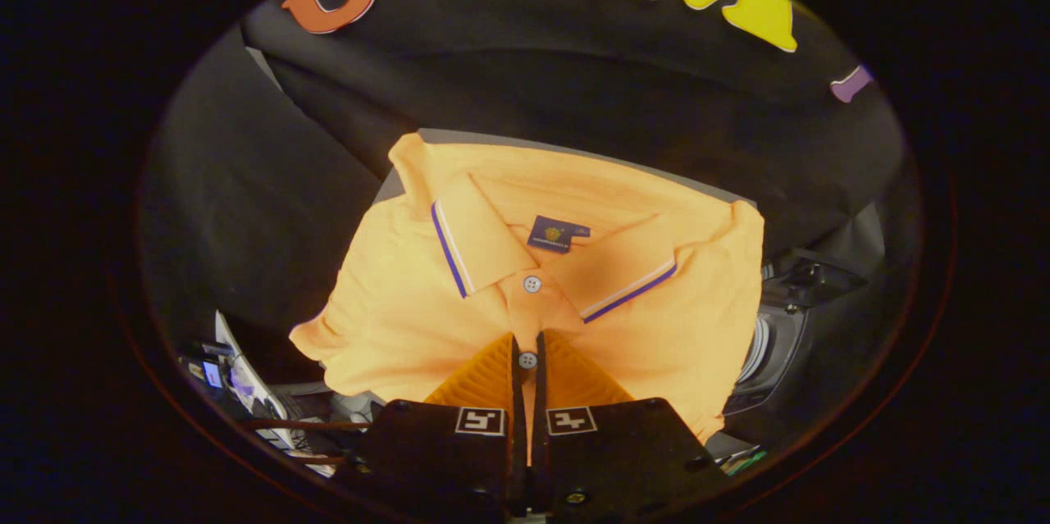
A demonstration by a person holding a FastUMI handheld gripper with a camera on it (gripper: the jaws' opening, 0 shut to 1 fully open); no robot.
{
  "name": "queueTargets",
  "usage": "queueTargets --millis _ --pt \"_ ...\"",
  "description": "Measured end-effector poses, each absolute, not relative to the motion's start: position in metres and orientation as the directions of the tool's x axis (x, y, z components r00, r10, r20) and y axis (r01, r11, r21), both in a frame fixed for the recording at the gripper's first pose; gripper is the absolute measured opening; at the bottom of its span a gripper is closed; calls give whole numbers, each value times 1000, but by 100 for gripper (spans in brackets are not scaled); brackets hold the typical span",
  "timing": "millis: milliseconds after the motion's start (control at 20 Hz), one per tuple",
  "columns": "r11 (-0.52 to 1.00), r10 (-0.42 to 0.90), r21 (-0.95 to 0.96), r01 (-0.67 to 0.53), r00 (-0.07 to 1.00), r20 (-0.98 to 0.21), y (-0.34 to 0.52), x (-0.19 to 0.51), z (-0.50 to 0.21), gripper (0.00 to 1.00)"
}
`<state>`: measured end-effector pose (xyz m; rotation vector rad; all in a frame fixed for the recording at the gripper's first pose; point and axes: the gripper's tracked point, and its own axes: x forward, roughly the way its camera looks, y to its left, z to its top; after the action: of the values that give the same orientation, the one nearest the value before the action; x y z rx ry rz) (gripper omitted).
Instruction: Put the clothes into the washing machine and then close the washing machine lid.
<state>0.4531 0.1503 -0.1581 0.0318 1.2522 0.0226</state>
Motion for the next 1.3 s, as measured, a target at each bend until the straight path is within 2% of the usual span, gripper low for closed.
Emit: queueTargets --millis 400,650,1050,1300 --pt "998 52 62 14 377 -925 140 465 -113 6" --pt "996 69 86 25 394 -916 127 449 -101 6" --pt "998 -34 -4 61 496 -868 87 430 -69 5" --pt "988 -41 38 147 503 -863 63 408 -67 6"
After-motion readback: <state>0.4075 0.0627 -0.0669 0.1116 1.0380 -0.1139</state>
